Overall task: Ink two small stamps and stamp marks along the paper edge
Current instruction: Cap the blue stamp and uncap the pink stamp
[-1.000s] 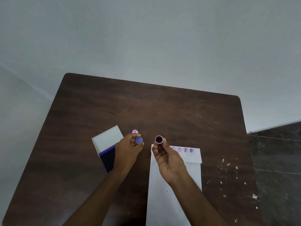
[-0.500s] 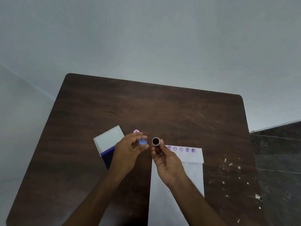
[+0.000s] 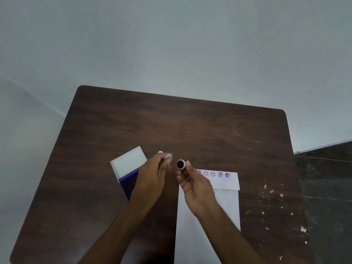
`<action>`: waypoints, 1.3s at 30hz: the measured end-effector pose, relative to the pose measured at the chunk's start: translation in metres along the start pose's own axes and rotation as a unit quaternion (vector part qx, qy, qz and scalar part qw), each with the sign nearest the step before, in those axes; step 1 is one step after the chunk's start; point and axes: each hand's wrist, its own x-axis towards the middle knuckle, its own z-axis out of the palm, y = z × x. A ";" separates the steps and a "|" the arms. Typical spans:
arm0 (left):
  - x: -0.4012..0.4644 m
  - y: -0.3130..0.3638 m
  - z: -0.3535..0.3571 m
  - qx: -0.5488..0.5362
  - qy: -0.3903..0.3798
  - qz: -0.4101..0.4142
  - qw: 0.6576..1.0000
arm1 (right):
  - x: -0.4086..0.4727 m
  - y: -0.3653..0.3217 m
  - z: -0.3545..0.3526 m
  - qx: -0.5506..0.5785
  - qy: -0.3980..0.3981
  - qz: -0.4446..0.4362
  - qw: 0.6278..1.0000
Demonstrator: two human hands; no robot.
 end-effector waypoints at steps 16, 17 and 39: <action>0.008 -0.012 0.013 -0.153 -0.104 0.004 0.983 | 0.003 0.003 0.002 -0.033 -0.016 -0.044 0.998; 0.009 -0.013 0.014 -0.154 -0.107 0.001 0.982 | 0.003 0.002 0.002 -0.036 -0.016 -0.048 0.998; 0.002 -0.011 0.014 -0.089 0.053 0.027 0.994 | 0.001 -0.003 0.009 -0.098 -0.001 -0.127 0.987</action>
